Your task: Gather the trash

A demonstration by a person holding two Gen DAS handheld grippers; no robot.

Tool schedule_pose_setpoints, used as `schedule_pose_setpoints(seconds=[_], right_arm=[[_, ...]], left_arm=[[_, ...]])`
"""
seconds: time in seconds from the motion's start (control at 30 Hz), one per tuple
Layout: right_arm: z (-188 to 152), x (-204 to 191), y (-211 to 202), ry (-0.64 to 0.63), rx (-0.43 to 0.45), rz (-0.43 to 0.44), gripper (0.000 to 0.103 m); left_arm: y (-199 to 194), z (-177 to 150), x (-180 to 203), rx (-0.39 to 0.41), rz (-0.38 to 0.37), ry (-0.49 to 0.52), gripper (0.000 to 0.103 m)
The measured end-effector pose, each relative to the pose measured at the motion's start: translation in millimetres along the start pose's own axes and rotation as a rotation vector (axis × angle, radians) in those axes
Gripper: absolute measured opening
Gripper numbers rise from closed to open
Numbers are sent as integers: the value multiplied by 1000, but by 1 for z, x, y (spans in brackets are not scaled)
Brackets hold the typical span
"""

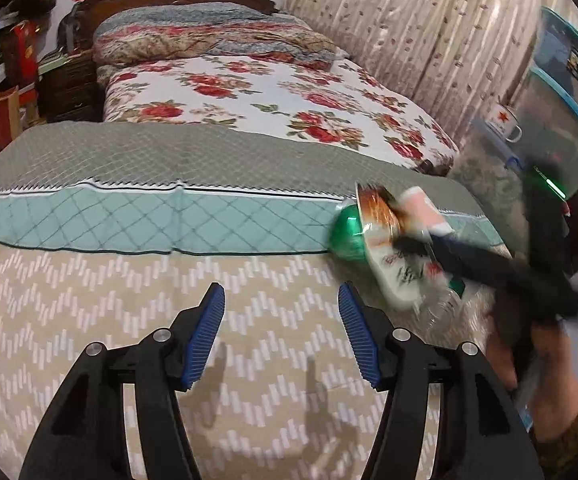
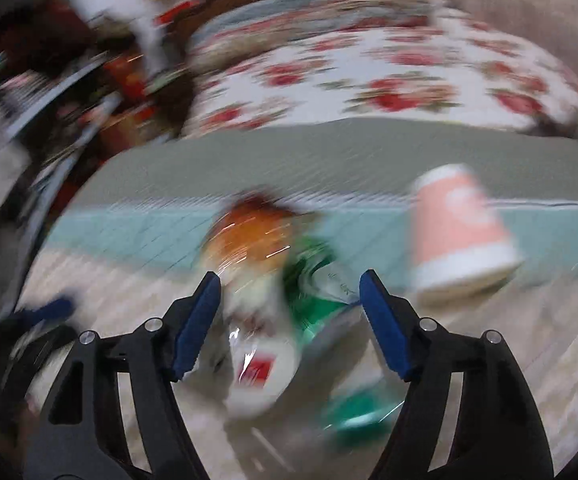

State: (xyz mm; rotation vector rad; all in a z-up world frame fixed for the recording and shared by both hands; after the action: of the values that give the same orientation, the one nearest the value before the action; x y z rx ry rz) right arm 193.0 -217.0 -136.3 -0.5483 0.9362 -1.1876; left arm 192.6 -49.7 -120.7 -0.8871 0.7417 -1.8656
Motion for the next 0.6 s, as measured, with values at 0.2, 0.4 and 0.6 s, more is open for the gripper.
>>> schedule_pose_setpoints(seconds=[0.2, 0.4, 0.6], right_arm=[[-75, -86, -26, -201, -73, 193, 71], [-84, -71, -44, -128, 4, 174, 72], [-80, -55, -49, -31, 38, 164, 72]], left_arm=[[3, -2, -14, -20, -7, -40, 58], [3, -2, -10, -20, 0, -16, 61], [-2, 1, -33, 5, 82, -18, 69]])
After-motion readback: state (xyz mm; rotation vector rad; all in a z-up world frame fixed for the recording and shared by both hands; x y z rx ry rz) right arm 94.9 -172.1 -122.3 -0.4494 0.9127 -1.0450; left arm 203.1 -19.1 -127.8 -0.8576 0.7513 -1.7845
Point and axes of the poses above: each gripper's, at about its wrist camera, not at the fingertips, and y roughly the way its jaws point, x to its right, z to its top, the point moved 10 cm from there along y, roughly the way its jaws point, and after that the axes turned 4 degrees about -x, right-handed, at the moved point
